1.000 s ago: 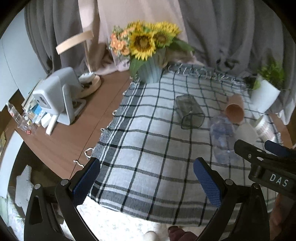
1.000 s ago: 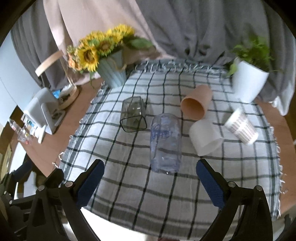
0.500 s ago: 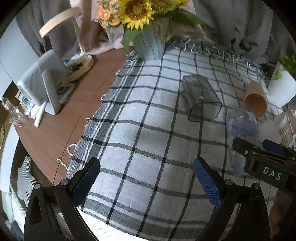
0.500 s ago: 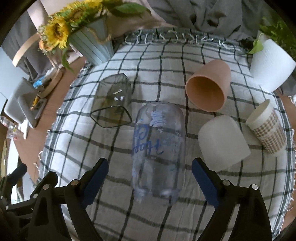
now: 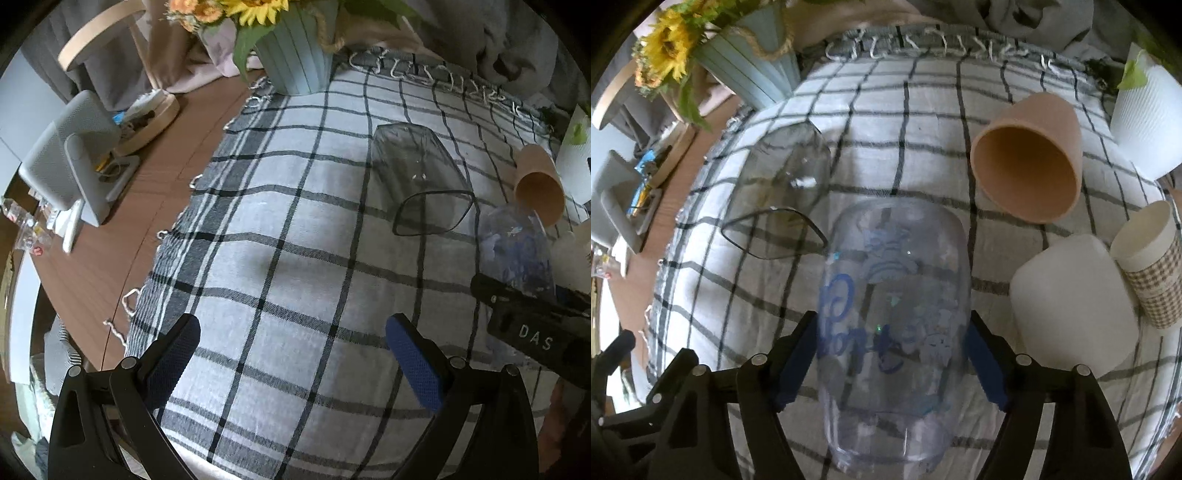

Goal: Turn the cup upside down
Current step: 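Lift the clear cup with the right tool and turn it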

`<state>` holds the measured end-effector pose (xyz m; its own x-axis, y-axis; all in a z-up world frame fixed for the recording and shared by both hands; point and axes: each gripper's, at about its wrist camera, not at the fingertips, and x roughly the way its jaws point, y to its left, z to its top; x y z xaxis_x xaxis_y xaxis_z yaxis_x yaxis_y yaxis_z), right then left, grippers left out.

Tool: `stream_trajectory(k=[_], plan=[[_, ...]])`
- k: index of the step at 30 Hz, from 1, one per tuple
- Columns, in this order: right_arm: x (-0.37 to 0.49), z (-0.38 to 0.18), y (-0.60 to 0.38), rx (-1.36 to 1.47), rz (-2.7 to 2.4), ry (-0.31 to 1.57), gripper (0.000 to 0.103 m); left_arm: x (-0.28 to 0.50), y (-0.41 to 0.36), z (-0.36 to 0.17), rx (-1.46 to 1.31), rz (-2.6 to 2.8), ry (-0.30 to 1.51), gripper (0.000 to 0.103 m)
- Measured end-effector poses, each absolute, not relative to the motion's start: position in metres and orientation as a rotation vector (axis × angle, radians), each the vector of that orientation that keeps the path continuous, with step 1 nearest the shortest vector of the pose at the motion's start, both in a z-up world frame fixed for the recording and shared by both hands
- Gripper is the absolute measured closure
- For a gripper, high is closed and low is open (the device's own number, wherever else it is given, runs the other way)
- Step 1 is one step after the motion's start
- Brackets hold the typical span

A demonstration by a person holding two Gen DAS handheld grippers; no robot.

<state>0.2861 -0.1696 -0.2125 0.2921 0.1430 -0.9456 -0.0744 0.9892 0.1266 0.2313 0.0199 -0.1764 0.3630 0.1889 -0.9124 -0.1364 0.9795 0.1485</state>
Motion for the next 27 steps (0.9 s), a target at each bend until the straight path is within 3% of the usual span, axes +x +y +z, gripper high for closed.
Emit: stream_trajectory(k=[2,27], plan=[[0.288,-0.218,-0.170,0.078,0.140,1.285,0.032,0.235,0.021,-0.179,0.057,0.199,1.189,0.000],[0.238,-0.201,-0.131,0.202,0.017,1.269,0.032,0.219,0.064,-0.183,0.158,0.021,1.214,0.000]])
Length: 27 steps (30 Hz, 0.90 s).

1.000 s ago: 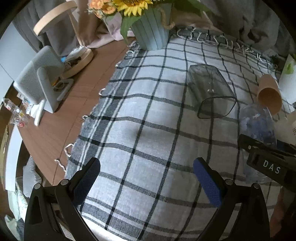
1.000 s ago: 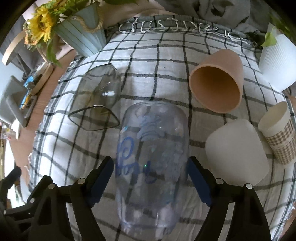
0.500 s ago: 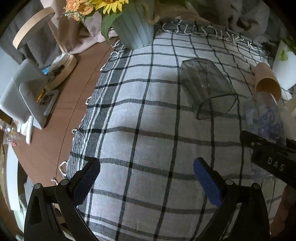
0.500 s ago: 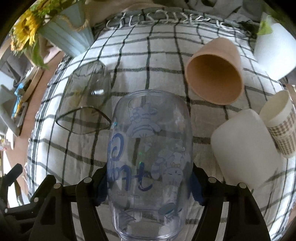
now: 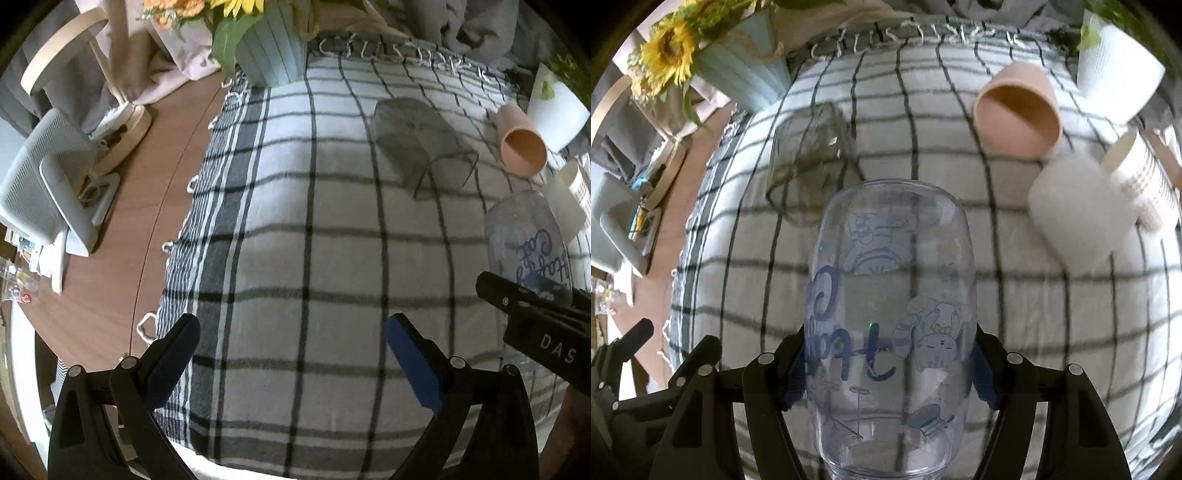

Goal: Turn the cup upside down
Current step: 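Lift the clear cup with the right tool and turn it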

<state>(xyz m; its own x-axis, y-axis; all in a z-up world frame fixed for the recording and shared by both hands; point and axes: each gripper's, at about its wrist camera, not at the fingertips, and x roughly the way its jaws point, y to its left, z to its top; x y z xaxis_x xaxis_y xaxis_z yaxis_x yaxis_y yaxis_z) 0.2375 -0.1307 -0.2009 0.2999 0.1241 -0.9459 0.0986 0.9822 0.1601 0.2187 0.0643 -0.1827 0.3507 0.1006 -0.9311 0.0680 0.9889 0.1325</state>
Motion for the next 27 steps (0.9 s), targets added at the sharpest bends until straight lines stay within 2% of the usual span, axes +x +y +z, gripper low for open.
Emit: stream_trajectory(k=[18,22,27], plan=[[0.219,-0.221,-0.110,0.201,-0.062,1.286,0.032,0.212,0.074,-0.198,0.210,-0.034,1.245,0.000],[0.219,-0.219,-0.108,0.198,-0.071,1.284,0.020,0.216,0.074,-0.196,0.199,-0.024,1.245,0.000],[0.211,-0.199,-0.114,0.209,-0.076,1.250,0.020,0.218,0.068,-0.187,0.186,-0.029,1.233,0.000]])
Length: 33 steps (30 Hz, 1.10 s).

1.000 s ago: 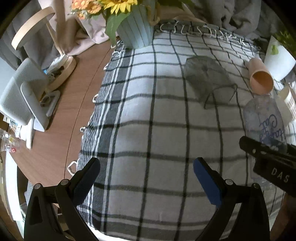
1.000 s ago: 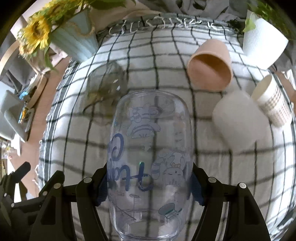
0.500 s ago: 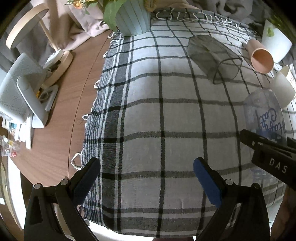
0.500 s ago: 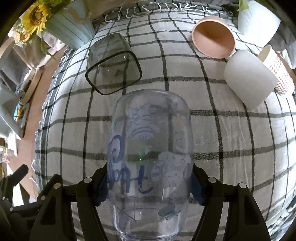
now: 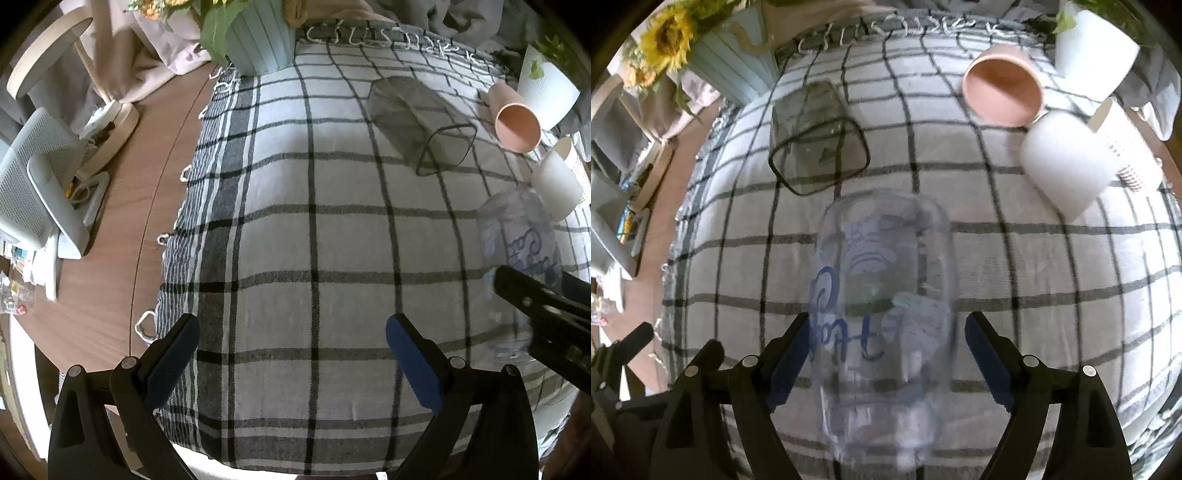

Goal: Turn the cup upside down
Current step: 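Lift the clear cup with the right tool and turn it, then close the left tool on the clear cup while the right tool releases it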

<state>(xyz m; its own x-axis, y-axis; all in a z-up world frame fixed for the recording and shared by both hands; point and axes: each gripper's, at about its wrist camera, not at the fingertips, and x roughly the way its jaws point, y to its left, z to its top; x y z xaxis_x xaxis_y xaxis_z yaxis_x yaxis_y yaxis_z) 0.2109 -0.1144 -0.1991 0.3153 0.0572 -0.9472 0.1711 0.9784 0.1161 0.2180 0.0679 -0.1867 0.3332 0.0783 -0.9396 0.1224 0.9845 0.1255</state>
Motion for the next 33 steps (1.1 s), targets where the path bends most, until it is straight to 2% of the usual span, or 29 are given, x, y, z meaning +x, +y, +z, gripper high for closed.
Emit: stream_trajectory(k=[9,15,33], plan=[[0.190,-0.126,-0.143,0.238,-0.060,1.096,0.020,0.223,0.036,-0.153,0.094,-0.129,1.246,0.000],[0.184,-0.107,-0.187,0.313,-0.136,1.063,0.020,0.232,-0.006,-0.139,0.085,-0.230,1.248,0.000],[0.179,-0.139,-0.263,0.469,-0.248,1.145,0.020,0.269,-0.087,-0.184,0.144,-0.282,1.389,0.003]])
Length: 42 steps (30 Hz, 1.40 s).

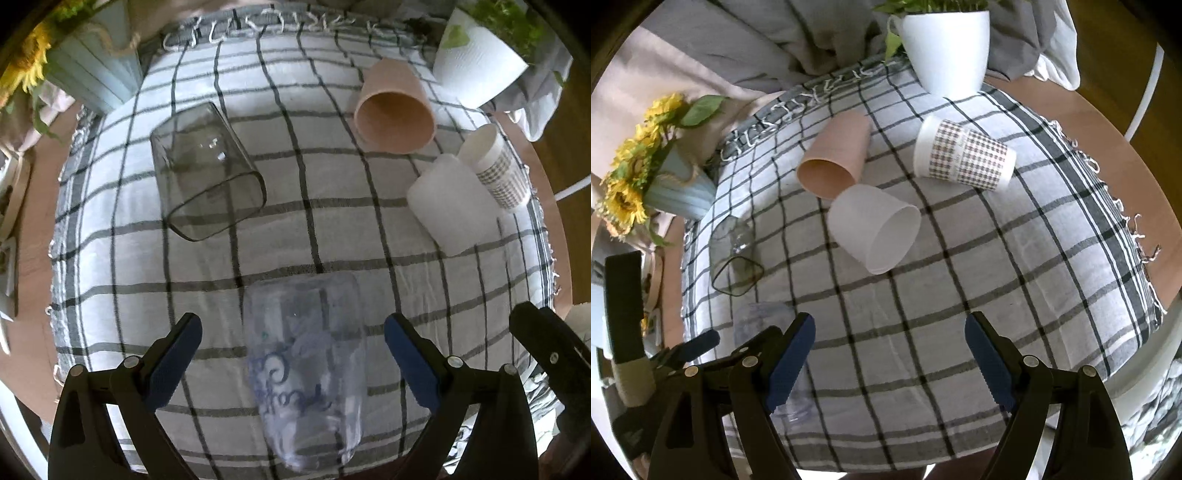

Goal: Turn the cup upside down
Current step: 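Close the left tool on the clear cup while the right tool releases it, then rotate the clear cup with the left tool so its opening faces down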

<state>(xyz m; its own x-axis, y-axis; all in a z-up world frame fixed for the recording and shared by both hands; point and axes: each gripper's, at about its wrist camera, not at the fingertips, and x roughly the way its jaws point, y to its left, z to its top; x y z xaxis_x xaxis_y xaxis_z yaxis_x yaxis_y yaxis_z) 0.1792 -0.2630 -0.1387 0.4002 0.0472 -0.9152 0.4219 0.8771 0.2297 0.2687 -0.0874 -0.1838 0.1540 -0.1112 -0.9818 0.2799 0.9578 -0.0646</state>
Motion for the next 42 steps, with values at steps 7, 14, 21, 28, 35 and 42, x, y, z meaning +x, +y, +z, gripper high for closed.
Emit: stream_trajectory(k=[7,14,21,28,35,42], plan=[[0.185,-0.155,-0.274,0.496,-0.256,1.189,0.020,0.277,-0.094,-0.198,0.130,-0.256,1.427,0.014],[0.189,-0.164,-0.279,0.508,-0.255,1.213,0.020,0.284,-0.103,-0.207,0.110,-0.253,1.454,0.031],[0.190,-0.163,-0.282,0.511,-0.255,1.206,0.020,0.283,-0.100,-0.187,0.089,-0.245,1.392,0.032],[0.188,-0.155,-0.286,0.530,-0.242,1.179,0.020,0.283,-0.105,-0.153,0.106,-0.253,1.272,0.032],[0.189,-0.138,-0.291,0.504,-0.247,1.119,0.020,0.286,-0.108,-0.141,0.099,-0.249,1.220,0.032],[0.184,-0.137,-0.294,0.483,-0.256,1.114,0.020,0.266,-0.114,-0.137,0.132,-0.250,1.176,0.032]])
